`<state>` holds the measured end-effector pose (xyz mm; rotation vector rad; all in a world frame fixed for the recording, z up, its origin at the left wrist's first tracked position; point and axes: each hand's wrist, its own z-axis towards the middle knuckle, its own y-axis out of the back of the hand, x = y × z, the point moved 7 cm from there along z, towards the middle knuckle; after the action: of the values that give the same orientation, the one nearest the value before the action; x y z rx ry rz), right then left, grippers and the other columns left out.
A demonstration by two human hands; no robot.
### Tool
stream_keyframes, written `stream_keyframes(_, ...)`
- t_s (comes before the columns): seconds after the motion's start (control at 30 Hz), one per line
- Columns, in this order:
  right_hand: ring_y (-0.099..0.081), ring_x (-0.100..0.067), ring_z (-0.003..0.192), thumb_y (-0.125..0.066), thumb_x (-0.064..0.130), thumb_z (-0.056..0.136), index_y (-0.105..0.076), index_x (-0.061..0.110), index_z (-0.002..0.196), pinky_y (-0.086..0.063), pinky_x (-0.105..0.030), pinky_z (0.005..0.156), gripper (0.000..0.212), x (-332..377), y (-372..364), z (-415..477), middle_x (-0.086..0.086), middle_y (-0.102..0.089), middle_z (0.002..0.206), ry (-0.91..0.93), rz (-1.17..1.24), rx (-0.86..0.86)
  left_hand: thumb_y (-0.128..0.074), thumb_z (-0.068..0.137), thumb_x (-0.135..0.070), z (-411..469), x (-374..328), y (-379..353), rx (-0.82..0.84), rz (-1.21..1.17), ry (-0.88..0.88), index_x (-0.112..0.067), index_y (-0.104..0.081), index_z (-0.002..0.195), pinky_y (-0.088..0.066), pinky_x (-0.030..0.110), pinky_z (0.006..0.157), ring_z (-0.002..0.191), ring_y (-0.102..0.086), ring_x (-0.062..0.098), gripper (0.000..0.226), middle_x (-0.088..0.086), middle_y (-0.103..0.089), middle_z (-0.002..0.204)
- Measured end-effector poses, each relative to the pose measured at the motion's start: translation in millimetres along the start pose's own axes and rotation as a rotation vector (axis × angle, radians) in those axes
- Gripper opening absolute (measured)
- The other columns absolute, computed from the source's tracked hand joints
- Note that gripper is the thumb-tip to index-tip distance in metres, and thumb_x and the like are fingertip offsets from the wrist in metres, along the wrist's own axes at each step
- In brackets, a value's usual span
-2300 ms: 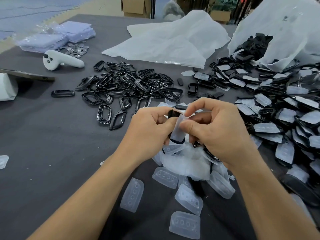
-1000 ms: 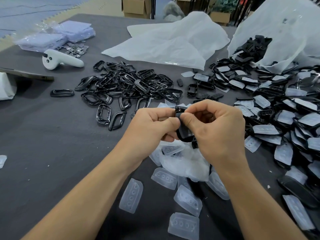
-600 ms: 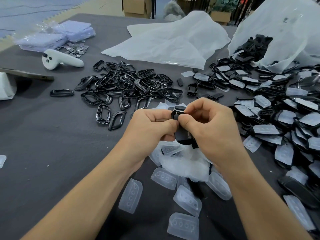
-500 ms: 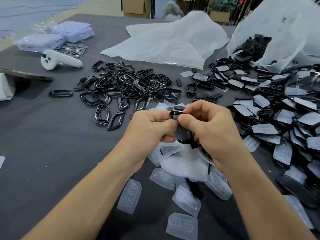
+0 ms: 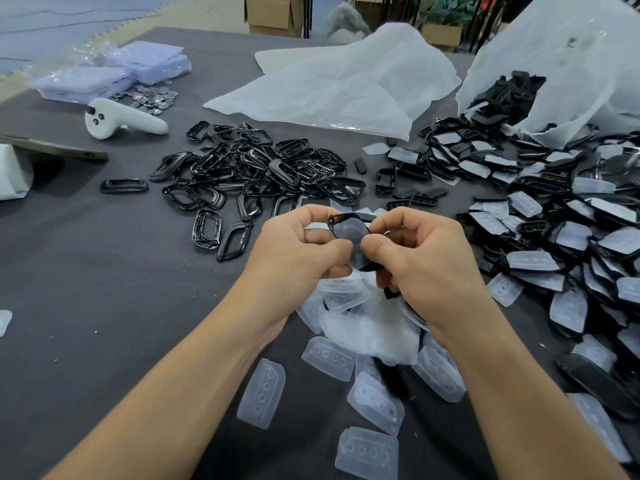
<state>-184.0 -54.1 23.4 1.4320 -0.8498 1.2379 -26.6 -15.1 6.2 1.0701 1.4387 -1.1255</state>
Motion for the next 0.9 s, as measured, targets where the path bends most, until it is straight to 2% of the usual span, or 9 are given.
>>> stream_keyframes(0.03, -0.056, -0.015, 0.045, -0.076, 0.012, 0.087, -0.071, 0.019, 0.079, -0.044, -0.026, 0.047, 0.011, 0.5, 0.1, 0.0, -0.003, -0.07, 0.062, 0.008, -0.006, -0.011, -0.068, 0.089, 0.011, 0.4, 0.9, -0.1, 0.003, -0.003, 0.001, -0.011, -0.07, 0.105, -0.058, 0.022, 0.066, 0.082, -0.059, 0.029, 0.028, 0.004, -0.039, 0.064)
stream_keyframes(0.1, -0.055, -0.014, 0.045, -0.078, 0.013, 0.086, -0.072, 0.02, 0.078, -0.045, -0.027, 0.045, 0.012, 2.1, 1.0, -0.2, -0.004, -0.069, 0.061, 0.025, -0.018, -0.03, -0.069, 0.088, 0.011, -0.2, 1.3, -0.9, 0.015, -0.002, 0.0, -0.014, -0.072, 0.1, -0.059, 0.023, 0.067, 0.08, -0.061, 0.027, 0.028, -0.003, -0.04, 0.061)
stream_keyframes(0.2, -0.056, -0.013, 0.046, -0.08, 0.015, 0.083, -0.072, 0.021, 0.077, -0.047, -0.03, 0.047, 0.012, 4.2, 3.2, -1.1, -0.005, -0.07, 0.063, 0.041, -0.025, -0.056, -0.071, 0.092, 0.002, -2.2, 0.4, -2.1, 0.022, -0.015, 0.015, -0.017, -0.074, 0.095, -0.059, 0.025, 0.067, 0.071, -0.069, 0.018, 0.019, 0.009, -0.061, 0.069)
stream_keyframes(0.3, -0.061, -0.013, 0.05, -0.081, 0.02, 0.079, -0.073, 0.023, 0.076, -0.051, -0.034, 0.054, 0.009, 5.8, 5.0, -1.7, -0.002, -0.071, 0.063, 0.058, -0.06, -0.083, -0.072, 0.094, -0.006, -2.1, 2.9, -0.5, -0.022, -0.026, 0.055, -0.015, -0.077, 0.089, -0.059, 0.026, 0.062, 0.066, -0.067, 0.018, 0.011, 0.013, -0.069, 0.074)
stream_keyframes(0.37, -0.067, -0.017, 0.056, -0.08, 0.021, 0.076, -0.073, 0.023, 0.076, -0.055, -0.038, 0.058, 0.007, 6.9, 6.1, -2.2, -0.001, -0.072, 0.064, 0.072, -0.066, -0.109, -0.071, 0.093, -0.006, -1.0, 5.0, 1.0, -0.049, -0.023, 0.082, -0.006, -0.076, 0.096, -0.057, 0.025, 0.059, 0.062, -0.067, 0.017, 0.006, 0.011, -0.073, 0.075)
stream_keyframes(0.43, -0.069, -0.018, 0.059, -0.08, 0.022, 0.075, -0.074, 0.023, 0.076, -0.057, -0.038, 0.059, 0.006, 7.7, 6.4, -2.8, 0.0, -0.073, 0.065, 0.082, -0.069, -0.125, -0.072, 0.092, -0.003, -0.7, 5.3, 3.2, -0.07, -0.047, 0.103, 0.0, -0.073, 0.104, -0.056, 0.024, 0.056, 0.06, -0.068, 0.016, 0.013, 0.012, -0.076, 0.078)
stream_keyframes(0.73, -0.06, -0.01, 0.047, -0.076, 0.017, 0.089, -0.071, 0.028, 0.084, -0.046, -0.019, 0.047, 0.013, 9.4, -7.4, -4.3, 0.0, -0.071, 0.061, 0.072, -0.016, 0.024, -0.065, 0.096, -0.001, -1.9, 3.4, 3.2, -0.073, -0.104, 0.101, -0.002, -0.073, 0.097, -0.056, 0.021, 0.055, 0.062, -0.073, 0.015, 0.008, 0.009, -0.078, 0.077)
stream_keyframes(0.83, -0.06, -0.013, 0.047, -0.074, 0.01, 0.09, -0.071, 0.024, 0.082, -0.044, -0.019, 0.045, 0.016, 7.7, -5.0, -2.5, -0.003, -0.07, 0.06, 0.047, 0.022, 0.007, -0.073, 0.085, -0.002, -1.7, 1.7, 1.9, -0.031, -0.1, 0.087, -0.005, -0.076, 0.096, -0.057, 0.021, 0.058, 0.067, -0.076, 0.017, 0.012, 0.01, -0.079, 0.082)
stream_keyframes(0.9, -0.059, -0.015, 0.047, -0.074, 0.007, 0.089, -0.072, 0.023, 0.081, -0.044, -0.021, 0.045, 0.018, 7.6, -3.3, -1.5, -0.002, -0.069, 0.061, 0.037, 0.044, -0.003, -0.065, 0.068, 0.001, -1.7, 0.8, 1.2, 0.007, -0.089, 0.086, -0.012, -0.082, 0.088, -0.058, 0.022, 0.061, 0.074, -0.077, 0.02, 0.028, 0.011, -0.08, 0.086)
